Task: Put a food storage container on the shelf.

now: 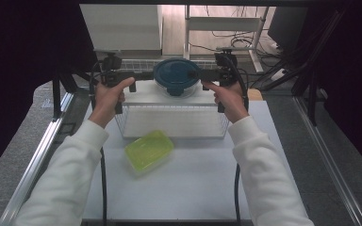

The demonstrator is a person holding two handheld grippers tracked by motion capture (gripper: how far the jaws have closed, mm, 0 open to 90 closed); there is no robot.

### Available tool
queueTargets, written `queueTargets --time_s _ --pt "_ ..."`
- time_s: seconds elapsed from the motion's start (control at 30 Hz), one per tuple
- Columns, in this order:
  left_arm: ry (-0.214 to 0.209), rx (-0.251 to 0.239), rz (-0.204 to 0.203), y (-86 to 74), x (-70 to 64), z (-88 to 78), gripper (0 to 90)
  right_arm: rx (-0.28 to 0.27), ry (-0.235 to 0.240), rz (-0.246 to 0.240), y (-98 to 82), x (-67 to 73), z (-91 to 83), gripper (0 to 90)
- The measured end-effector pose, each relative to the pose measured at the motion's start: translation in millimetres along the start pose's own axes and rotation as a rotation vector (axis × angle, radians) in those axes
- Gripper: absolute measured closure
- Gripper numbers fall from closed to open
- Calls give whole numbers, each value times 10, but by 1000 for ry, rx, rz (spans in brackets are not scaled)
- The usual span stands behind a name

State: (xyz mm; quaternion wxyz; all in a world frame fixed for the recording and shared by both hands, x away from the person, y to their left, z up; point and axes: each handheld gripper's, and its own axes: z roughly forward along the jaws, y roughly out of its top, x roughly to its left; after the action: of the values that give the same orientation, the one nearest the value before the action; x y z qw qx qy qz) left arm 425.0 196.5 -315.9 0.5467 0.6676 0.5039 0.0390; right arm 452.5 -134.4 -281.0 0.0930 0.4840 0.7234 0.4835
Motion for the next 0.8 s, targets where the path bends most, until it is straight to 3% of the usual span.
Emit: queueTargets --time_s 0.13,0.27,0.37,0.57,0.8 --pt "-16 15 47 -290 -89 -164 221 -2 12 -82 -190 29 -195 116" --pt "-25 16 90 -566 -165 -283 240 -15 18 -133 -425 12 -384 147" --pt "-2 35 141 -769 -232 -358 247 -18 19 -167 -592 -2 -500 168" --pt "52 63 223 -1159 -365 -446 264 -31 42 -179 -951 -54 -704 198" --pt "51 114 261 -1626 -460 -427 267 -12 36 -185 -1454 -151 -851 209"
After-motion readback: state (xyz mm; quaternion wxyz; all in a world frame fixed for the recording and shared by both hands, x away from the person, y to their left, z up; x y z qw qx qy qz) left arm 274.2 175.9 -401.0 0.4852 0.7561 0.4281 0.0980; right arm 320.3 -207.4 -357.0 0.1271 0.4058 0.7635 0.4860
